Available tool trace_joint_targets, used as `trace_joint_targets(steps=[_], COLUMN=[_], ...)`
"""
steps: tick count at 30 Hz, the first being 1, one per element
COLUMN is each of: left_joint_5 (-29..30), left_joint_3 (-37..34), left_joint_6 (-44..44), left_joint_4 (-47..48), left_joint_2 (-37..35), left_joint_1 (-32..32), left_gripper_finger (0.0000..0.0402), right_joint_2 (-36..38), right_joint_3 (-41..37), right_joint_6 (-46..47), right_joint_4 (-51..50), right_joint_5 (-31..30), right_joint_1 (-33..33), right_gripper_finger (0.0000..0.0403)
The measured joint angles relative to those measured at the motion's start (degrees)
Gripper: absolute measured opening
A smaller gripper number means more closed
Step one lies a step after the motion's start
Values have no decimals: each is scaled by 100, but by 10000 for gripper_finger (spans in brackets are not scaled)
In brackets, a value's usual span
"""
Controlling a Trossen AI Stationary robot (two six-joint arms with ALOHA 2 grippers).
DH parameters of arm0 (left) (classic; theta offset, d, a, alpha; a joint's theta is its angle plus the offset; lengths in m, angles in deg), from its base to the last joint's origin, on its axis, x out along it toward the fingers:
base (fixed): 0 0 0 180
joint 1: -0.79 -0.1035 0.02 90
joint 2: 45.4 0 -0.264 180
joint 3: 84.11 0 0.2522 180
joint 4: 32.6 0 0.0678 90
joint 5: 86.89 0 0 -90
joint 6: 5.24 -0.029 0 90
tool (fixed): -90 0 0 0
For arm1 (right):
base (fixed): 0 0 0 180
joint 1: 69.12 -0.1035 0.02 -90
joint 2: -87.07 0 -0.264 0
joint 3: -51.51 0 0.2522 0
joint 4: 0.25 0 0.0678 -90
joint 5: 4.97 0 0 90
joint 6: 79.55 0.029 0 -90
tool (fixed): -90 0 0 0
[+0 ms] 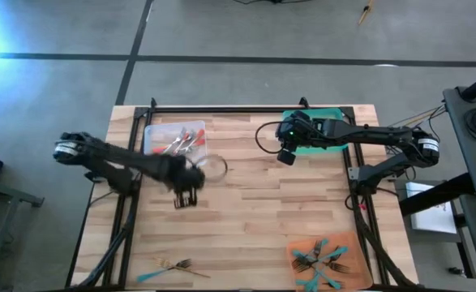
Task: Sort silverware by color (type)
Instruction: Put the orange fork into the white bin
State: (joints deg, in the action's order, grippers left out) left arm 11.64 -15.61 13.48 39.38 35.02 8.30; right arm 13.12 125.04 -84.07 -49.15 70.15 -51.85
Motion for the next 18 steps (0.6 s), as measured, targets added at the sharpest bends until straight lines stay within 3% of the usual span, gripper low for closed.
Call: trace_joint_targets(steps=[6, 10, 15, 18], left_joint_5=[-9, -404, -1295, -1471], left_joint_3=[-128, -167, -171, -173], left_joint_6=[-1680, -3088, -4495, -4893], left_joint_4=[-32, -57, -76, -130], left_joint_2=[-1008, -1302, -1120, -778], left_joint_1=[-1738, -3131, -4756, -5301], left_gripper_finger=[0, 0, 0, 0], right_joint_2=[0, 0, 0, 0], right_joint_3=[0, 0, 0, 0], right_joint_6=[1, -1, -1, 0], right_joint_4=[7, 10, 11, 10], right_joint_5=[0, 0, 0, 0], right_joint_1=[1, 1, 1, 1], right_gripper_finger=[93, 93, 93, 93])
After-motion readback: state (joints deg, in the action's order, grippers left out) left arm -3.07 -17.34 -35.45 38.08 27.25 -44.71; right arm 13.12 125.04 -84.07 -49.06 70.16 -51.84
